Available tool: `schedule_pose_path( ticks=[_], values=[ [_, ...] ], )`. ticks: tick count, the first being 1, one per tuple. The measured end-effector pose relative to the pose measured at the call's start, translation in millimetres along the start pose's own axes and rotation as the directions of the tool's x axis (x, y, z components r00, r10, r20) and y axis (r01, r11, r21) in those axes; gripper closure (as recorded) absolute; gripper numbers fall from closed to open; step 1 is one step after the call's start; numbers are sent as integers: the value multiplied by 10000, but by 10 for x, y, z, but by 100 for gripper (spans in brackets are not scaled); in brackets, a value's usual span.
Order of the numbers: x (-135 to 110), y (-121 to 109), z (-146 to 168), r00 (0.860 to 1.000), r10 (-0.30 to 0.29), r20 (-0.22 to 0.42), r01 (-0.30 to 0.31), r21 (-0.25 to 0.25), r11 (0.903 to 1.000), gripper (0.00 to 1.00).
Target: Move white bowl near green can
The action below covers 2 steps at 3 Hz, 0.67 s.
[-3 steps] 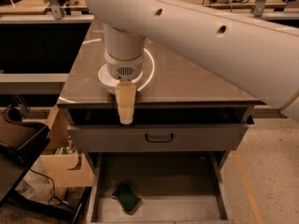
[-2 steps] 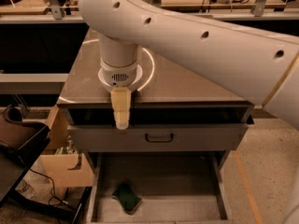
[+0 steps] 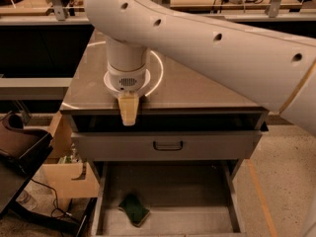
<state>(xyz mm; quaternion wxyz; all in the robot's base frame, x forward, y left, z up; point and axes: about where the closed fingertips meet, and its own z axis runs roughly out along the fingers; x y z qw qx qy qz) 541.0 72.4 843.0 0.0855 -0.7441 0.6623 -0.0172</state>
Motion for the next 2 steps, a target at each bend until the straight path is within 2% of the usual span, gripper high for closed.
schedule_pose_path(
  ticks=[2],
  values=[
    [-6, 2, -1, 10000, -13, 10, 13, 39, 10000, 87]
  ],
)
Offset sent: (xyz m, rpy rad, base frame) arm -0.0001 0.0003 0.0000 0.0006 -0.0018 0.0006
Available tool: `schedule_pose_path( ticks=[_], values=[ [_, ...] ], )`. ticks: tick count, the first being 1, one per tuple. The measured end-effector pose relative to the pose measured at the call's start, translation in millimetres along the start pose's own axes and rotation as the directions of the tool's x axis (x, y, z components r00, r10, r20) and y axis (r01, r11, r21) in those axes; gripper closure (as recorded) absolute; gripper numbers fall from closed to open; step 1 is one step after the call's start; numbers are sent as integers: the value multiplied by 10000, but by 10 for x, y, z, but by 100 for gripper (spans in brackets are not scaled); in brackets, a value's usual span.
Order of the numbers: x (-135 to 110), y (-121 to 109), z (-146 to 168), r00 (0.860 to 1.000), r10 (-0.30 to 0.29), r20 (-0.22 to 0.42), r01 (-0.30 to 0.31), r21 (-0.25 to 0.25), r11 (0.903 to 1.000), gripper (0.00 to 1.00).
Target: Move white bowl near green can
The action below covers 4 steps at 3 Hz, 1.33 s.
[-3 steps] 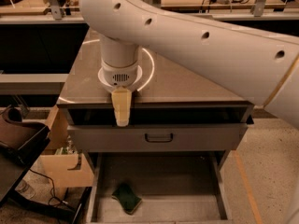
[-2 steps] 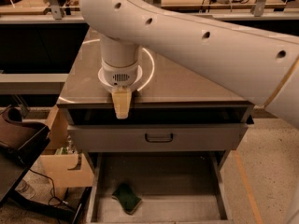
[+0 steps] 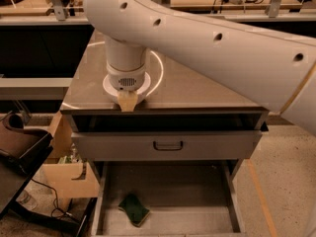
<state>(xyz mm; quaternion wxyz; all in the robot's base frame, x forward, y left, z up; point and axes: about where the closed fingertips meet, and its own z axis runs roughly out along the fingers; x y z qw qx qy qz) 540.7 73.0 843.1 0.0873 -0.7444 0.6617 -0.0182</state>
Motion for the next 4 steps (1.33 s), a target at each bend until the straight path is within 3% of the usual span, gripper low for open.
schedule_pose_path(
  ticks=[1, 3, 4],
  values=[
    [-2, 1, 0, 10000, -6, 4, 6, 17, 10000, 100],
    [-2, 0, -2, 10000, -6, 3, 6, 19, 10000, 100],
    [231, -396, -268, 9996, -120, -247, 147, 1136, 9934, 100]
  ],
)
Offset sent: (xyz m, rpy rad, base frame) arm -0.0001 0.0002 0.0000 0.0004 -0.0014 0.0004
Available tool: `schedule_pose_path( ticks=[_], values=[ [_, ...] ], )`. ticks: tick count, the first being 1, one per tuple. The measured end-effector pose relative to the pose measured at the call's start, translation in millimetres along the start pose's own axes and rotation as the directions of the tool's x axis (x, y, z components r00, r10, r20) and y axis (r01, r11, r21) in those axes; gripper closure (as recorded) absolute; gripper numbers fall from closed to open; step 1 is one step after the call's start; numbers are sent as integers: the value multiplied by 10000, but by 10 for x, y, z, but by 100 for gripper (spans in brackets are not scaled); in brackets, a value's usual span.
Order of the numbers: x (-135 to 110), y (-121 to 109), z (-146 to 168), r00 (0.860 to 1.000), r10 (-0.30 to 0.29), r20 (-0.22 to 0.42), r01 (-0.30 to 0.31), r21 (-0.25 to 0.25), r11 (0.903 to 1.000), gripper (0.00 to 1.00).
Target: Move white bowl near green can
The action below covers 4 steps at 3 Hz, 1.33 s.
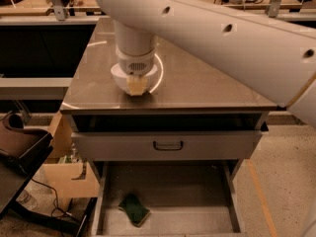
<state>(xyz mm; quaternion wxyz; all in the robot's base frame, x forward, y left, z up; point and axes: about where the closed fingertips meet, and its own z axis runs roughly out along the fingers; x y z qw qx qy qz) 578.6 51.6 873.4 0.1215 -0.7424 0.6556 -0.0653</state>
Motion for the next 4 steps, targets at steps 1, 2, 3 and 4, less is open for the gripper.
schedule_pose_path(
  ticks=[1, 2, 3, 4],
  values=[
    [339, -545, -343, 9996, -260, 94, 244, 1418, 9896, 100],
    [594, -1056, -600, 9982, -534, 255, 451, 2567, 9654, 100],
    [770, -1575, -588, 9914, -1145, 638, 885, 3186, 9437, 100],
    [927, -1917, -302, 9881, -1287, 840, 988, 2942, 9506, 100]
  ],
)
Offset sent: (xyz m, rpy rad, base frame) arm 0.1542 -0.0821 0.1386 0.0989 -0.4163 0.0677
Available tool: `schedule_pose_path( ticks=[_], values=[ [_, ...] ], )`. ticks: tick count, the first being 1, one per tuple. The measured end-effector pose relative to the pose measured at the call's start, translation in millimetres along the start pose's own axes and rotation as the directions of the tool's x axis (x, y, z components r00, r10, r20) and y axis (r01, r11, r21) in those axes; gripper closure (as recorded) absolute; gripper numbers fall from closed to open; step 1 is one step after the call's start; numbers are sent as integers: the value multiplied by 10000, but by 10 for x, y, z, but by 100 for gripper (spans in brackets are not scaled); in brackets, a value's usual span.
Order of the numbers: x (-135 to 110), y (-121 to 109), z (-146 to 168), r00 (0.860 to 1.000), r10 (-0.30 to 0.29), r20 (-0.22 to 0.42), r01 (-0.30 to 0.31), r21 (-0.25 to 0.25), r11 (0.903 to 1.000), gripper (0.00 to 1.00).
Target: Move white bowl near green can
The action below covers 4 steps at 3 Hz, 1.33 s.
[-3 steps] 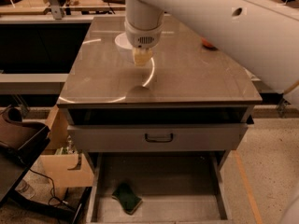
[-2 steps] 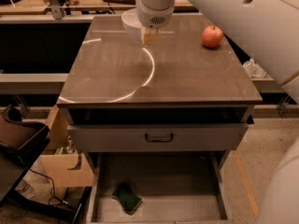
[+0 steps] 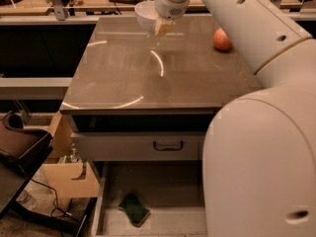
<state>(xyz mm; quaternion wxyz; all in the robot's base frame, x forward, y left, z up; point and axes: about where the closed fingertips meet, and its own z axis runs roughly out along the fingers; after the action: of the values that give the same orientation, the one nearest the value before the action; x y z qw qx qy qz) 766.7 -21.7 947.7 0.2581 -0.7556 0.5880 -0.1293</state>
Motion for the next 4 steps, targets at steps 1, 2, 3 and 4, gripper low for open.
schedule_pose_path(
  ticks=[1, 2, 3, 4],
  values=[
    [65, -186, -100, 9998, 200, 81, -204, 472, 9987, 100],
    [60, -187, -107, 9998, 195, 85, -198, 480, 9986, 100],
    [117, -230, -16, 9982, 562, 205, -575, 731, 9957, 100],
    [302, -326, 147, 9894, 1442, 153, -1448, 1466, 9785, 100]
  ],
)
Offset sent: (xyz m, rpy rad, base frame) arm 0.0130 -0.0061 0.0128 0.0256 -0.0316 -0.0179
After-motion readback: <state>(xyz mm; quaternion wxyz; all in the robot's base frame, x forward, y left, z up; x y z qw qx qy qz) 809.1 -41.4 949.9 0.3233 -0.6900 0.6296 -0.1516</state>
